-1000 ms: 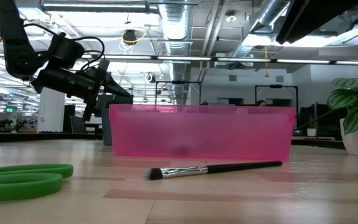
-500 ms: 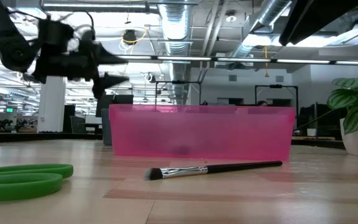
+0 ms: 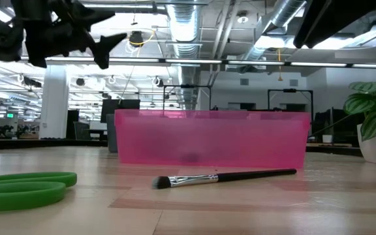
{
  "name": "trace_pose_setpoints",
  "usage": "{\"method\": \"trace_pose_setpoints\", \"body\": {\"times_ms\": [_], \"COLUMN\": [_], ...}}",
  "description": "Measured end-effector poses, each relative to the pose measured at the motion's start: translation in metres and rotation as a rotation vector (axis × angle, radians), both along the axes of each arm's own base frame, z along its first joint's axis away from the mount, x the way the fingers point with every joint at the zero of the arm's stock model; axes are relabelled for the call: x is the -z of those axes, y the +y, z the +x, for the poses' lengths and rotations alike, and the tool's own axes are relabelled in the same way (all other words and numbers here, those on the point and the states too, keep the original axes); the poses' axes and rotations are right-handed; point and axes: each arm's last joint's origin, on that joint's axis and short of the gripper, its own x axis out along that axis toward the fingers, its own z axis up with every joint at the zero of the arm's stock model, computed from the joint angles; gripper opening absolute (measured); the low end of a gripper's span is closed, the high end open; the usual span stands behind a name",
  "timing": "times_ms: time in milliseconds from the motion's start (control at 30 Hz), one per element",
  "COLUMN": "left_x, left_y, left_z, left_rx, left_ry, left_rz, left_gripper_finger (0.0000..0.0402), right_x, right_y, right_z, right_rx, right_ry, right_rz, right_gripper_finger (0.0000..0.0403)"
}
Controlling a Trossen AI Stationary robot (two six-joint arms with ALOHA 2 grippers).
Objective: Pick & Place Paint Supplies
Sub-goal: Put the orange paint bottle into the yellow bin
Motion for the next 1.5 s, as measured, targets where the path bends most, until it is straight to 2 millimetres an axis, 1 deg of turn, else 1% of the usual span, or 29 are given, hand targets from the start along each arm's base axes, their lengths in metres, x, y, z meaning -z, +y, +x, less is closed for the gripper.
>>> {"method": "trace_pose_setpoints", "body": {"times_ms": [267,467,567,767,867,1033,1167,1300,1400,1500], "left_x": [-0.010,-0.021,-0.024,-0.026,-0.030,-0.044,-0.048,-0.052,-0.055,-0.061], "left_y": [-0.012,-0.029,-0.046,-0.091,-0.109,-0.130,-0.139,-0.143,-0.144,-0.147], "left_z": [-0.002,-0.001,0.003,0.008,0.005,0.002,0.007,0.015,0.023,0.028], "left_rx": [0.051,0.139,0.214,0.377,0.350,0.320,0.279,0.160,0.087,0.071], "left_ry": [-0.067,-0.192,-0.268,-0.423,-0.543,-0.663,-0.618,-0.502,-0.384,-0.318], "left_rz": [0.052,0.147,0.262,0.438,0.518,0.551,0.563,0.558,0.572,0.588], "left_gripper_finger": [0.0253,0.0253,0.0253,0.0253,0.0253,0.0253,0.0253,0.0253,0.0254,0.0256], "right_x": [0.000,0.000,0.000,0.000,0.000,0.000,0.000,0.000,0.001,0.003], "right_y": [0.001,0.001,0.001,0.001,0.001,0.001,0.001,0.002,0.004,0.008], "right_z": [-0.001,-0.001,-0.001,-0.001,-0.001,-0.001,-0.001,-0.002,-0.007,-0.015], "right_rx": [-0.026,-0.027,-0.026,-0.024,-0.024,-0.014,0.035,0.126,0.200,0.260], "right_ry": [0.011,0.011,0.011,0.009,0.008,0.002,-0.016,-0.053,-0.058,-0.008], "right_rz": [-0.016,-0.016,-0.016,-0.019,-0.019,-0.010,0.025,0.089,0.140,0.202], "right_gripper_finger": [0.0125,0.0125,0.0125,0.0125,0.0125,0.0125,0.0125,0.0125,0.0125,0.0125]}}
